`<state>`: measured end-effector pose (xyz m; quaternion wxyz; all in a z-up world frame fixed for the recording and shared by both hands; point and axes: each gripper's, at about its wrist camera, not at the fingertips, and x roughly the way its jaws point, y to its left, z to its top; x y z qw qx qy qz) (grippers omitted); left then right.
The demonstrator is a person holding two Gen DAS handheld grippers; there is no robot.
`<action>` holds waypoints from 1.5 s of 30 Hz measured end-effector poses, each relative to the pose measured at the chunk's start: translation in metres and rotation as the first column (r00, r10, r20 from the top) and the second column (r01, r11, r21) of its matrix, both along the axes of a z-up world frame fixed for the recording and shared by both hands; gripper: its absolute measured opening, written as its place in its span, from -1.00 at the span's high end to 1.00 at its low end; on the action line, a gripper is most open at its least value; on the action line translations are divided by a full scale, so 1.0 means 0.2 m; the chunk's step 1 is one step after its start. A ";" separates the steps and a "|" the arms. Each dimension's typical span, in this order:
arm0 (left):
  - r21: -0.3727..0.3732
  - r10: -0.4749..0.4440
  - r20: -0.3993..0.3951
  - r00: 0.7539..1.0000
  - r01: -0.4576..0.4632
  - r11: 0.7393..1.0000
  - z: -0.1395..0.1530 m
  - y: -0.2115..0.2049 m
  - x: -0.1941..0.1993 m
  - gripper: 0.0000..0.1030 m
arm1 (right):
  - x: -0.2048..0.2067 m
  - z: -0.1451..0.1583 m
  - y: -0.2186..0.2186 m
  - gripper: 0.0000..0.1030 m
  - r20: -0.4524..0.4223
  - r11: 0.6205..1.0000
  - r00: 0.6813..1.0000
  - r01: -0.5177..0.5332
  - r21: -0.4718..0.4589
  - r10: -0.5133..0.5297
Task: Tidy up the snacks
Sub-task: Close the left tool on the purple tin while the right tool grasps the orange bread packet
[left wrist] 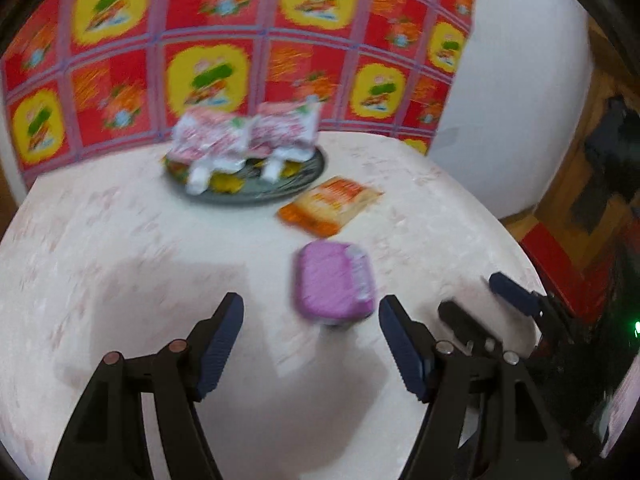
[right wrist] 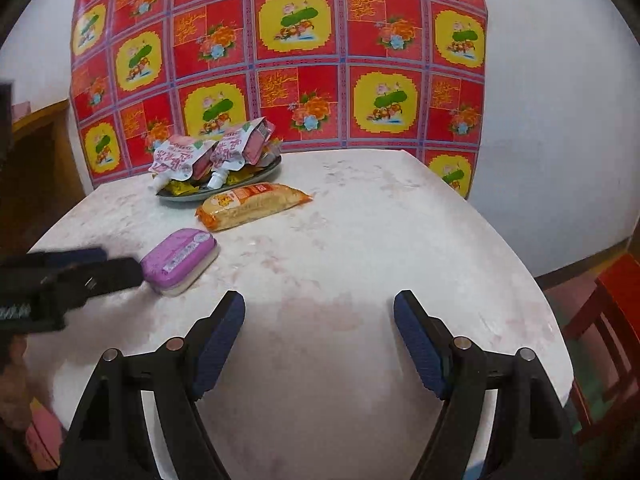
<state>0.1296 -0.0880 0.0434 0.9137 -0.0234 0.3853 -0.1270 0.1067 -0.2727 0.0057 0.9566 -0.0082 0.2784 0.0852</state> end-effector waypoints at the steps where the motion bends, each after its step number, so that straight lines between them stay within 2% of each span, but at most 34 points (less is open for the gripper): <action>1: 0.018 -0.019 -0.002 1.000 0.019 1.000 0.00 -0.04 0.02 -0.43 | -0.01 -0.01 0.00 -0.53 0.000 1.000 1.000 -0.002 -0.004 0.002; 3: 0.035 -0.039 -0.022 0.999 0.040 0.999 -0.03 -0.09 0.07 -0.41 | -0.02 -0.01 -0.01 -0.53 0.001 1.000 1.000 -0.005 -0.015 0.005; 5: 0.018 -0.056 -0.063 0.996 0.057 0.998 -0.06 -0.11 0.12 -0.33 | -0.03 -0.02 0.00 -0.53 0.007 0.999 1.000 -0.009 -0.034 0.009; 6: 0.013 -0.053 -0.057 0.997 0.053 0.998 -0.07 -0.11 0.13 -0.28 | -0.03 -0.02 0.00 -0.53 0.005 0.999 1.000 -0.011 -0.038 0.011; 8: 0.003 -0.037 -0.070 0.997 0.037 0.999 -0.07 -0.08 0.14 -0.02 | -0.03 -0.02 -0.01 -0.53 0.002 0.999 1.000 -0.023 -0.033 0.023; 12: -0.006 0.031 -0.068 0.997 -0.031 0.999 -0.06 0.05 0.14 -0.01 | -0.02 0.00 -0.03 -0.54 -0.014 0.995 0.995 -0.099 0.004 0.099; 14: 0.022 0.077 -0.050 0.996 -0.076 0.997 -0.06 0.12 0.14 -0.01 | 0.00 0.01 -0.05 -0.54 -0.040 0.987 0.987 -0.152 0.054 0.154; 16: 0.096 0.135 -0.006 0.991 -0.134 0.986 -0.06 0.18 0.14 -0.01 | 0.04 0.04 -0.06 -0.54 -0.071 0.971 0.973 -0.210 0.118 0.219; 18: 0.138 0.154 0.020 0.988 -0.156 0.978 -0.06 0.22 0.15 -0.01 | 0.08 0.08 -0.03 -0.54 -0.088 0.960 0.962 -0.245 0.137 0.258; 20: 0.065 0.127 -0.012 0.992 -0.126 0.990 -0.07 0.25 0.18 -0.01 | 0.12 0.15 0.04 -0.54 -0.078 0.961 0.959 -0.268 0.068 0.273; 22: 0.015 0.125 -0.041 0.991 -0.125 0.992 -0.09 0.29 0.19 -0.01 | 0.17 0.20 0.12 -0.54 -0.069 0.965 0.963 -0.263 -0.006 0.262; 25: -0.037 0.127 -0.048 0.991 -0.129 0.991 -0.09 0.32 0.19 -0.01 | 0.28 0.24 0.23 -0.57 -0.090 0.964 0.961 -0.265 -0.027 0.262; 30: -0.023 0.106 -0.035 0.994 -0.107 0.994 -0.09 0.29 0.18 -0.01 | 0.56 0.23 0.34 -0.57 -0.252 0.993 0.961 -0.106 0.051 0.116; 32: -0.024 0.088 -0.036 0.995 -0.089 0.996 -0.09 0.28 0.18 -0.01 | 0.62 0.23 0.38 -0.57 -0.263 0.999 0.963 -0.049 0.024 0.053; 34: -0.023 0.072 -0.038 0.997 -0.073 0.997 -0.09 0.28 0.18 -0.01 | 0.68 0.22 0.46 -0.57 -0.265 0.999 0.964 -0.002 -0.047 -0.011; 36: -0.022 0.060 -0.030 0.998 -0.061 0.998 -0.08 0.27 0.17 -0.01 | 0.72 0.19 0.50 -0.59 -0.293 0.996 0.955 0.031 -0.081 -0.054; 38: -0.026 0.055 -0.024 0.998 -0.056 0.998 -0.08 0.27 0.16 -0.02 | 0.73 0.17 0.52 -0.59 -0.291 0.995 0.955 0.028 -0.093 -0.054; 40: -0.030 0.048 -0.020 0.999 -0.049 0.998 -0.08 0.27 0.16 -0.02 | 0.75 0.14 0.55 -0.58 -0.306 0.988 0.951 0.002 -0.154 -0.050; 41: -0.032 0.045 -0.020 0.999 -0.046 0.998 -0.08 0.27 0.16 -0.02 | 0.75 0.11 0.55 -0.47 -0.316 0.989 0.948 -0.009 -0.150 -0.039; 42: -0.033 0.044 -0.021 0.999 -0.044 0.998 -0.08 0.26 0.16 -0.02 | 0.74 0.11 0.53 -0.25 -0.307 0.994 0.952 -0.028 -0.107 -0.006; 43: -0.033 0.044 -0.021 0.999 -0.044 0.998 -0.08 0.26 0.15 -0.02 | 0.73 0.11 0.52 -0.11 -0.298 0.993 0.955 -0.052 -0.104 0.019; 45: -0.033 0.041 -0.021 0.999 -0.042 0.999 -0.08 0.27 0.15 -0.01 | 0.70 0.11 0.50 0.05 -0.298 0.991 0.953 -0.094 -0.096 0.061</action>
